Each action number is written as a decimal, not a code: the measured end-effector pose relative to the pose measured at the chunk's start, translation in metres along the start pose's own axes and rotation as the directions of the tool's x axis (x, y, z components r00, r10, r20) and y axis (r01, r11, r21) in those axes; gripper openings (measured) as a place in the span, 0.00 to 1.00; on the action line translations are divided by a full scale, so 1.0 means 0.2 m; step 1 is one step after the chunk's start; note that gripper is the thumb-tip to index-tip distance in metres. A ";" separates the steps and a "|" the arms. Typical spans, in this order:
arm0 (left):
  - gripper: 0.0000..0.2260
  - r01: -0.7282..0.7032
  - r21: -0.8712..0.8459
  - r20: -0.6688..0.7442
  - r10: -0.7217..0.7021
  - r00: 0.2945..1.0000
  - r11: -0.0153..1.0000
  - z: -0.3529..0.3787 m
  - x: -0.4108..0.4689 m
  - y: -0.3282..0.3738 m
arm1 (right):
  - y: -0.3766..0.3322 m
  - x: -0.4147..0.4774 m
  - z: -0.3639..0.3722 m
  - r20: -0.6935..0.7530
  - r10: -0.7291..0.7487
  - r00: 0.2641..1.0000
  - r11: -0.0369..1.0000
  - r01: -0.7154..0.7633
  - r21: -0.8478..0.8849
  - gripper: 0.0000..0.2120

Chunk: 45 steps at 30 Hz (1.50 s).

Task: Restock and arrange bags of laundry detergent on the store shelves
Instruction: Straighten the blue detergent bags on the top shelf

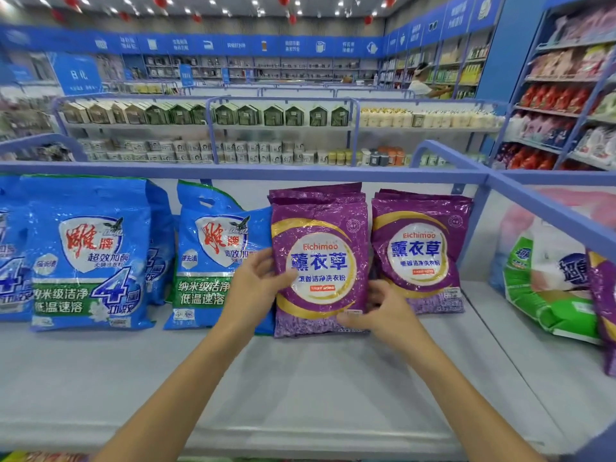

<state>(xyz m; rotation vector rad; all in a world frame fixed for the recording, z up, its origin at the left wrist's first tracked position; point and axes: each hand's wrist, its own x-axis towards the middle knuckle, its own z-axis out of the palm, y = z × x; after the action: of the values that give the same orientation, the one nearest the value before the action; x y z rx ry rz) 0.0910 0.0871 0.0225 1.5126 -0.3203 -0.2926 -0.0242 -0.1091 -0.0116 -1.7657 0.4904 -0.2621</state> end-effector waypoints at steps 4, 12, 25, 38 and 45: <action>0.31 -0.023 0.248 0.044 0.013 0.999 0.969 0.03 -0.11 -0.17 | 0.04 0.00 0.04 -0.083 -0.016 0.996 0.992 0.005 -0.128 0.28; 0.42 -0.074 0.188 -0.045 0.084 0.995 0.979 0.06 -0.03 -0.18 | 0.02 0.02 0.07 -0.180 -0.090 0.980 0.982 0.057 -0.179 0.24; 0.18 -0.077 0.525 -0.271 0.251 0.929 0.848 -0.13 -0.12 -0.15 | -0.20 -0.20 0.34 -0.153 -0.512 0.845 0.802 0.407 -0.436 0.24; 0.21 0.130 0.475 -0.316 0.031 0.948 0.870 -0.61 -0.02 -0.10 | -0.34 -0.03 0.81 0.024 -0.073 0.997 0.938 0.076 -0.339 0.31; 0.22 0.233 0.215 -0.078 -0.221 0.972 0.949 -0.82 0.05 -0.09 | -0.35 0.09 0.91 0.034 0.052 0.998 0.993 -0.055 0.106 0.25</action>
<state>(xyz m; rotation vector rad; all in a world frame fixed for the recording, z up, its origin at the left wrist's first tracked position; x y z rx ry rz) 0.1622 0.2340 -0.0011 1.7798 -0.1386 -0.4088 0.0827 0.0524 0.0082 -1.6478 0.4918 -0.2186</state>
